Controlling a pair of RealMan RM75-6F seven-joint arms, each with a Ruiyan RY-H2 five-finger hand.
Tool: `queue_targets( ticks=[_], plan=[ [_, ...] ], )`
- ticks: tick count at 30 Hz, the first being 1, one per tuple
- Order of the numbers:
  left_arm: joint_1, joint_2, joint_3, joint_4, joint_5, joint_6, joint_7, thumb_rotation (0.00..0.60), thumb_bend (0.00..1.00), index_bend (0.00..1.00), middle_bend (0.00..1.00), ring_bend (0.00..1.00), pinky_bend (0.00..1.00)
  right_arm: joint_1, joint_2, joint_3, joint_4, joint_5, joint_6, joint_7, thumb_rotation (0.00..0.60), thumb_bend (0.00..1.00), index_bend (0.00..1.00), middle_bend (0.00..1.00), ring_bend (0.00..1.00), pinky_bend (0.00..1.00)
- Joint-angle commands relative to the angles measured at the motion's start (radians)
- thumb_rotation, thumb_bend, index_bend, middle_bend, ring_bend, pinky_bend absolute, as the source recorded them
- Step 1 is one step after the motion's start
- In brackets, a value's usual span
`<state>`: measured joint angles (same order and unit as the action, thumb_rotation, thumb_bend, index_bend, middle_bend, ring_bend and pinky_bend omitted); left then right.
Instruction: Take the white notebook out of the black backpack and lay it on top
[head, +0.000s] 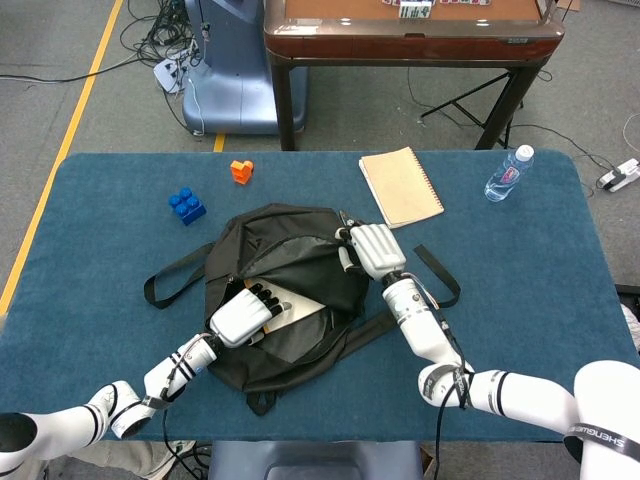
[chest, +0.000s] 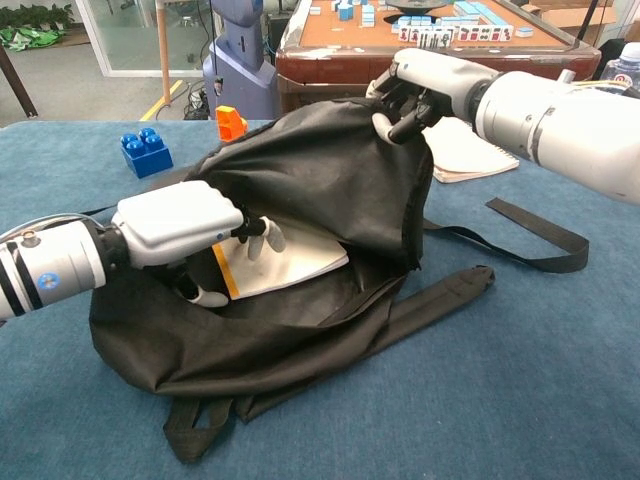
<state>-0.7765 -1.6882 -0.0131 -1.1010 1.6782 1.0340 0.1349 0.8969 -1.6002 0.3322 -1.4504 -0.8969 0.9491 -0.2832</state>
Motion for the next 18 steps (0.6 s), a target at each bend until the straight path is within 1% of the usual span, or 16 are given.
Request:
queue_targets(
  ticks=[1,10,18],
  plan=[
    [0.000,-0.002,0.003,0.003,-0.005,-0.003,0.006,0.600,0.15,0.30,0.39,0.34,0.32,-0.001,0.000,-0.002,0.000,0.000,-0.001,0.003,0.600,0.57,0.69,0.48,0.33,0.39],
    [-0.008,-0.019,0.003,0.014,-0.025,-0.018,0.013,0.600,0.15,0.30,0.39,0.34,0.32,-0.004,0.001,-0.007,0.002,-0.002,-0.003,0.013,0.600,0.57,0.69,0.48,0.33,0.39],
    [-0.016,-0.053,-0.033,0.012,-0.088,-0.044,0.007,0.600,0.15,0.31,0.39,0.34,0.32,-0.007,0.002,-0.008,0.005,-0.007,0.000,0.023,0.600,0.57,0.69,0.48,0.33,0.39]
  ],
)
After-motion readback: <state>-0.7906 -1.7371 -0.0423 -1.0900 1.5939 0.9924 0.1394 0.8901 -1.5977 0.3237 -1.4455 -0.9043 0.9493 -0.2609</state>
